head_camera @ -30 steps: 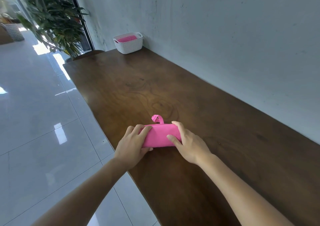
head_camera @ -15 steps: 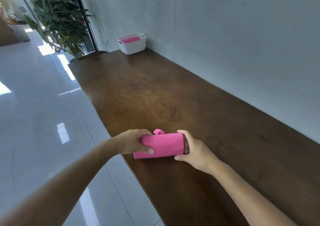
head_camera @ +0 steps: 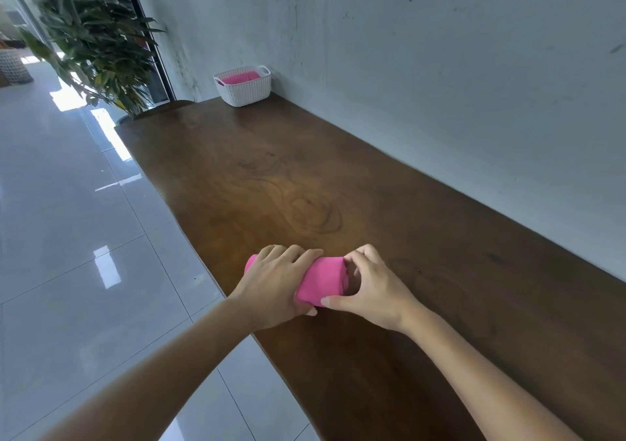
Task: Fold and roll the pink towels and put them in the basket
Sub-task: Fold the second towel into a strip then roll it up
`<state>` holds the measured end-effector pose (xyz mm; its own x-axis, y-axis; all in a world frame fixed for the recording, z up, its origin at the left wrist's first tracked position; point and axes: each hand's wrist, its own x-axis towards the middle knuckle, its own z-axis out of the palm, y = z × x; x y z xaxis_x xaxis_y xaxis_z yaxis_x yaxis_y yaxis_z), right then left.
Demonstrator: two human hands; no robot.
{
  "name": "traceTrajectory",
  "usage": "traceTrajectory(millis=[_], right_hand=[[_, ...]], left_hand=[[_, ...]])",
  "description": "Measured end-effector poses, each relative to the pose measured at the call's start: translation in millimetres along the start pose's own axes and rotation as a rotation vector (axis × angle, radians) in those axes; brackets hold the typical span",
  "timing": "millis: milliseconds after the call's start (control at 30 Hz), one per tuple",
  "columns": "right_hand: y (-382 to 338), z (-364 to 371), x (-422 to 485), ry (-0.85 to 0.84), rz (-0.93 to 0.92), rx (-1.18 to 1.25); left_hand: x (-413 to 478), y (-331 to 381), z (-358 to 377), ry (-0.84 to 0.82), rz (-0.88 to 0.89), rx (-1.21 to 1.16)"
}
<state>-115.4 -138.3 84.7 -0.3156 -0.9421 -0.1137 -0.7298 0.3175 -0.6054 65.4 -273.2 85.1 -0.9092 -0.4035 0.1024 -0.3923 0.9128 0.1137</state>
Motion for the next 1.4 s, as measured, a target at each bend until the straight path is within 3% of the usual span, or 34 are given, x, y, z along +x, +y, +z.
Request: traceTrajectory(millis=[200,300,467,800,1033,1400], right_hand=[[-29,-5,-15,-0.006,0.022,0.057],[-44,-4,-20,0.028,0.020,0.145],[-60,-11,-21,-0.045,0.043,0.526],[-133,-4,-24,-0.020,0.013,0.617],[-179,21,-28,0.023,-0.042,0.716],[-225,90,-27,-0.115,0.084,0.675]], left_hand=[[-10,9,7,0.260,0.025,-0.150],[-17,9,1,0.298,-0.028,-0.262],[-31,-5,-9,0.255,-0.105,-0.522],[-71,-14,-27,0.444,-0.364,-1.158],[-105,-38,-47,0.602,-0.404,-1.298],[-153,-112,-73,0.743,-0.535,-1.352]])
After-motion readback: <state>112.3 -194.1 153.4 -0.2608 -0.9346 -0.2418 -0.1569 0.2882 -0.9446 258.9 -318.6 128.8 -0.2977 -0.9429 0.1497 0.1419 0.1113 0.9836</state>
